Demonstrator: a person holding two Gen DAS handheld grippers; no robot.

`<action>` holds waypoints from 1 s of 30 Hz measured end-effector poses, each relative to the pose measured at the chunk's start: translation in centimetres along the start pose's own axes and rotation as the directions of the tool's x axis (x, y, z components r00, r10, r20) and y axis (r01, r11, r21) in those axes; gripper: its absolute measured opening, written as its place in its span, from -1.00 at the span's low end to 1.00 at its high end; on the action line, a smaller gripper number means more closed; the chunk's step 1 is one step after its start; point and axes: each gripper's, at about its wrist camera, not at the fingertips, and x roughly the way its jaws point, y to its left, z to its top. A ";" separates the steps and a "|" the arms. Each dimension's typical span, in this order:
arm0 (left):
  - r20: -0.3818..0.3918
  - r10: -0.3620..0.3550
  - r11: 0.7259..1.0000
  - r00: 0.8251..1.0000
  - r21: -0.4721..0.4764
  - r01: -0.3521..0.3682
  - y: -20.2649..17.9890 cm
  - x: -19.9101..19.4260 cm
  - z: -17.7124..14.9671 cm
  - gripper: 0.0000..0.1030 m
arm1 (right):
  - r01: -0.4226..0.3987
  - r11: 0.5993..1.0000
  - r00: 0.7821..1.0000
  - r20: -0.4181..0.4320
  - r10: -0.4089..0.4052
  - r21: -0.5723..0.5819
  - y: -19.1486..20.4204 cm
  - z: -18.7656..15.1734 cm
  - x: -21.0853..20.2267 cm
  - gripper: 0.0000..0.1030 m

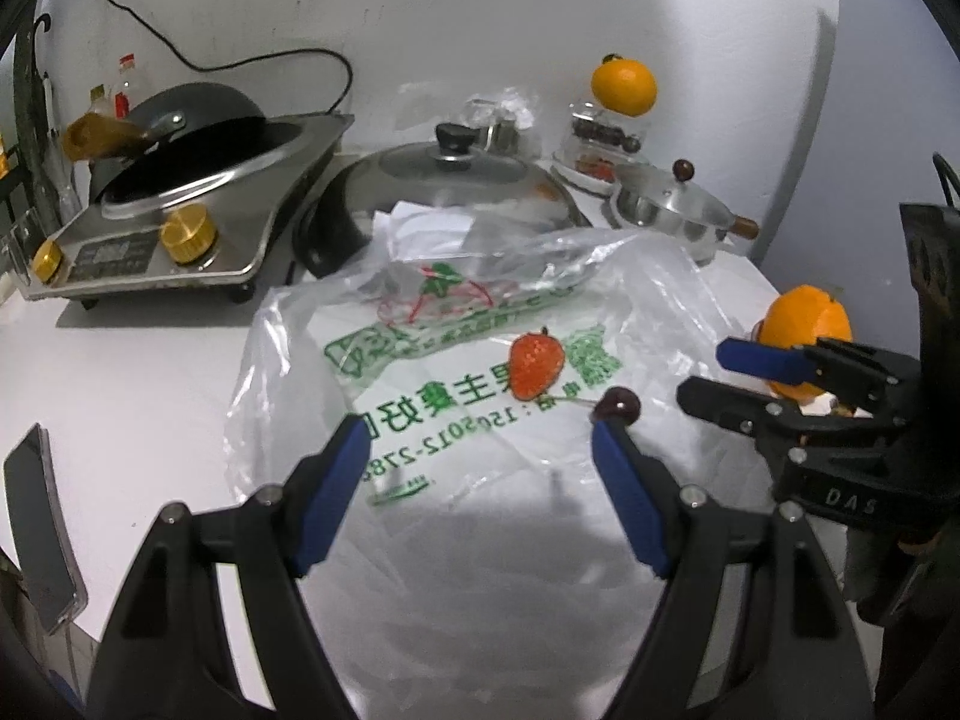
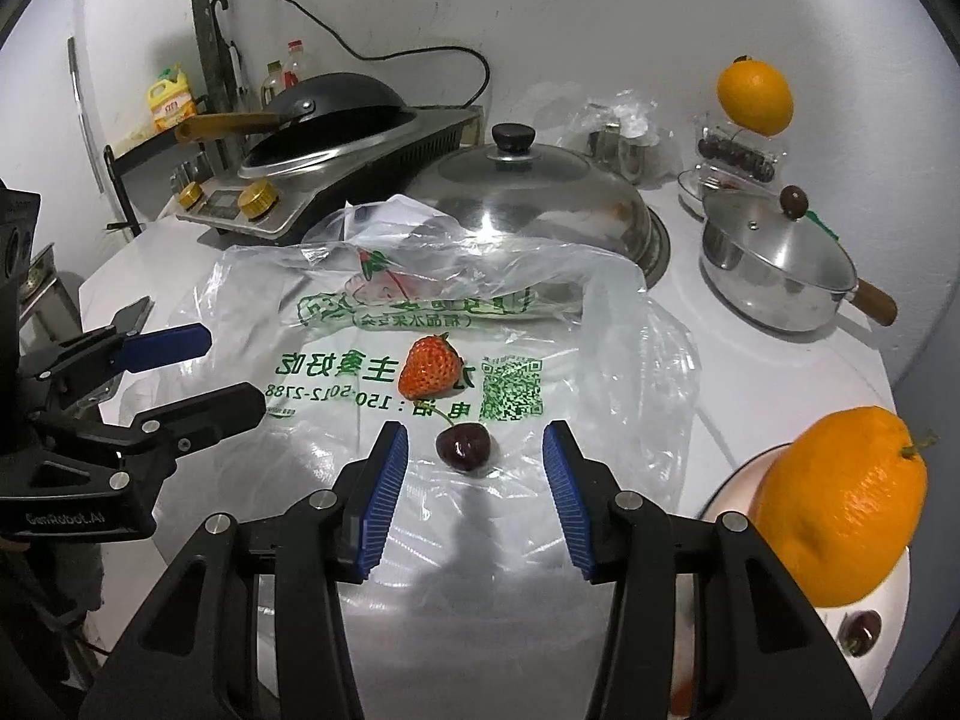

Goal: Organize fruits
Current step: 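Close the right tool on the last dark cherry in the bag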

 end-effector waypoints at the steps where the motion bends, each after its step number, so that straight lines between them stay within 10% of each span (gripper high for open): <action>1: -0.002 -0.001 1.000 1.000 -0.001 0.001 0.1 0.2 0.1 0.51 | -0.001 1.000 1.000 -0.002 0.001 0.000 0.0 0.1 0.3 -0.04; 30: -0.073 -0.009 1.000 0.997 -0.005 0.008 0.4 4.8 0.1 0.50 | -0.071 0.997 0.991 -0.118 0.068 -0.021 -0.2 -0.3 7.4 -0.07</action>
